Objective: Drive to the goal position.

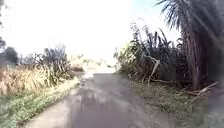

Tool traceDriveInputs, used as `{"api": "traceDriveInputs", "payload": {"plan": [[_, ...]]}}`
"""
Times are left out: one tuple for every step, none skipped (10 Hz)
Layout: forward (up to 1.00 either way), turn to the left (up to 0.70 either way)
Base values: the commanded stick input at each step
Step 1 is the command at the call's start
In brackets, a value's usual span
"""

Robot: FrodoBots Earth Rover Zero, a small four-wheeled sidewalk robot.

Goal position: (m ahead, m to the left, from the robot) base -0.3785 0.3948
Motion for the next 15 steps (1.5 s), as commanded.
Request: {"api": "traceDriveInputs", "payload": {"plan": [[0.00, 0.00], [0.00, 0.00], [0.00, 0.00], [0.00, 0.00], [0.19, 0.00], [0.69, 0.00], [0.70, 0.00], [0.70, 0.00], [0.70, 0.00], [0.70, 0.00], [0.70, 0.00], [0.70, 0.00], [0.70, 0.00], [0.70, 0.00], [0.70, 0.00]]}}
